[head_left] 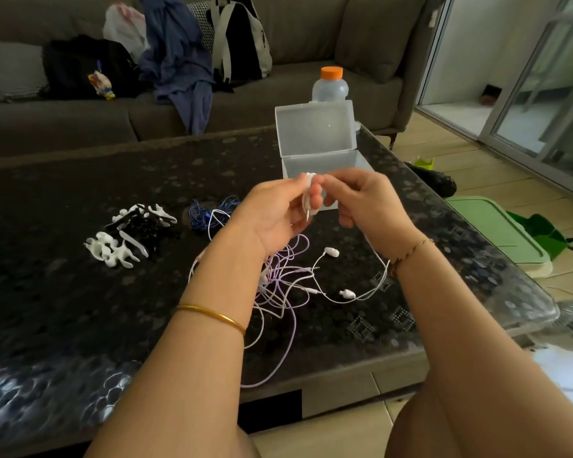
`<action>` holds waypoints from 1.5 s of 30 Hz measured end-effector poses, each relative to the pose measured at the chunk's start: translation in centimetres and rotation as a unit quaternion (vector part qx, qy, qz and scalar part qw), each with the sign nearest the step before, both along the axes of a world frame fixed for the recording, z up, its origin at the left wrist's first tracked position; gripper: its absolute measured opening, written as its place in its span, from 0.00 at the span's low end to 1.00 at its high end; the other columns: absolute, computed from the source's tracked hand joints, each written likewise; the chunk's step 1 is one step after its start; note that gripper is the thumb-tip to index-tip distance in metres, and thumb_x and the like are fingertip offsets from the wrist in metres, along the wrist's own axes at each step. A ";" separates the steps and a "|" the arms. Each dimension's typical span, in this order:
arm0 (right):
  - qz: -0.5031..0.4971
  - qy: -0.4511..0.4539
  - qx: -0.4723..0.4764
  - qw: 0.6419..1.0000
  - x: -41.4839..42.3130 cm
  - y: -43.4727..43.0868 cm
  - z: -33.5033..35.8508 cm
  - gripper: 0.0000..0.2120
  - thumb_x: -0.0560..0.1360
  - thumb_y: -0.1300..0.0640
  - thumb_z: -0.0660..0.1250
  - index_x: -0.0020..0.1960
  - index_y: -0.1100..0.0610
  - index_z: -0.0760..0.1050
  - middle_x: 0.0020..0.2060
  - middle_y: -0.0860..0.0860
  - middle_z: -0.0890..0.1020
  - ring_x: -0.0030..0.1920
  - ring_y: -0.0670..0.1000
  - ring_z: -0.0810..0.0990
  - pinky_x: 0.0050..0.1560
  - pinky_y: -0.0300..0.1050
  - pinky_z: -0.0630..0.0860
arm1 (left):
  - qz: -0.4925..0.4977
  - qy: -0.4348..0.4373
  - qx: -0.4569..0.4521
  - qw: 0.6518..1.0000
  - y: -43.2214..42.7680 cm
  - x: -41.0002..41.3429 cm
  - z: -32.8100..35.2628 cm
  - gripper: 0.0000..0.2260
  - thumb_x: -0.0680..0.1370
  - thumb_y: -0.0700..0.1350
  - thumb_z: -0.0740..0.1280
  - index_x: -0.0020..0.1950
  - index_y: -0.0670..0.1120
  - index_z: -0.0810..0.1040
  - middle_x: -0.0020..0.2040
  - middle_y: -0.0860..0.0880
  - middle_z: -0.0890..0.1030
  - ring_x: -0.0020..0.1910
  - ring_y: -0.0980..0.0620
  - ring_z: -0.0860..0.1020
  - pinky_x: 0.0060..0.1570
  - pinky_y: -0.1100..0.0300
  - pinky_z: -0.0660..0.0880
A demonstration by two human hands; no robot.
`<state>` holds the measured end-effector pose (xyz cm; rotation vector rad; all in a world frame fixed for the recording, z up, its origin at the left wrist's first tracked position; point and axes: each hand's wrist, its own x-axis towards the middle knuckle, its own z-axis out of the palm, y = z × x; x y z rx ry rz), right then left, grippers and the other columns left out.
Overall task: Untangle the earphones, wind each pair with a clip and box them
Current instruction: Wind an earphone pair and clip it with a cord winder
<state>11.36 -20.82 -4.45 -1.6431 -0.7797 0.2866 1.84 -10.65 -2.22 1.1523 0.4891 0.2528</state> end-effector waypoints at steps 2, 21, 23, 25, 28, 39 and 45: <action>0.020 0.011 -0.026 0.999 -0.3 0.4 -0.3 0.09 0.79 0.57 0.62 0.54 0.56 0.80 0.32 0.51 0.76 0.25 0.42 0.67 0.26 0.37 0.67 | 0.019 -0.028 -0.110 0.993 0.3 -0.1 0.2 0.11 0.82 0.47 0.58 0.46 0.48 0.79 0.34 0.56 0.81 0.39 0.60 0.78 0.46 0.61 0.67; -0.066 -0.356 -0.188 0.913 0.6 -0.4 1.4 0.09 0.78 0.53 0.63 0.49 0.56 0.80 0.44 0.51 0.81 0.43 0.49 0.77 0.47 0.45 0.76 | 0.068 0.044 0.490 0.868 -0.6 0.3 -0.7 0.07 0.80 0.45 0.64 0.43 0.51 0.78 0.40 0.53 0.83 0.42 0.54 0.82 0.49 0.54 0.78; -0.098 -0.367 -0.161 0.911 1.0 -0.3 0.9 0.09 0.78 0.55 0.63 0.51 0.57 0.81 0.47 0.52 0.80 0.45 0.49 0.76 0.48 0.44 0.74 | 0.028 0.077 0.455 0.887 -0.7 0.4 -0.3 0.07 0.81 0.44 0.62 0.46 0.47 0.79 0.39 0.52 0.81 0.39 0.58 0.79 0.42 0.65 0.74; -0.116 -0.353 -0.139 0.918 1.2 -0.2 0.5 0.10 0.78 0.56 0.63 0.52 0.59 0.81 0.47 0.53 0.80 0.45 0.48 0.75 0.46 0.39 0.71 | -0.007 0.077 0.325 0.942 -0.6 0.2 0.2 0.07 0.81 0.42 0.62 0.46 0.43 0.79 0.37 0.51 0.79 0.33 0.59 0.77 0.39 0.69 0.72; -0.099 -0.293 -0.125 0.943 0.8 -0.2 0.3 0.10 0.79 0.57 0.63 0.51 0.60 0.81 0.39 0.48 0.79 0.39 0.44 0.74 0.40 0.28 0.67 | -0.044 0.003 0.008 0.999 -0.2 -0.1 0.5 0.10 0.81 0.41 0.60 0.43 0.42 0.76 0.31 0.53 0.78 0.30 0.60 0.77 0.44 0.62 0.72; 0.124 -0.195 -0.257 0.938 -1.6 -0.5 2.2 0.11 0.79 0.55 0.62 0.45 0.59 0.79 0.30 0.52 0.76 0.21 0.42 0.70 0.25 0.36 0.72 | 0.213 -0.043 0.303 0.928 0.0 1.0 -1.8 0.04 0.76 0.38 0.68 0.46 0.44 0.82 0.41 0.51 0.84 0.46 0.51 0.83 0.51 0.54 0.79; -0.002 -0.268 -0.184 0.946 0.0 -1.2 2.5 0.08 0.78 0.57 0.63 0.47 0.58 0.79 0.33 0.45 0.74 0.31 0.42 0.70 0.32 0.28 0.67 | 0.081 0.024 0.454 0.887 0.2 0.4 -1.4 0.07 0.80 0.43 0.64 0.46 0.47 0.81 0.38 0.53 0.83 0.38 0.57 0.82 0.46 0.60 0.79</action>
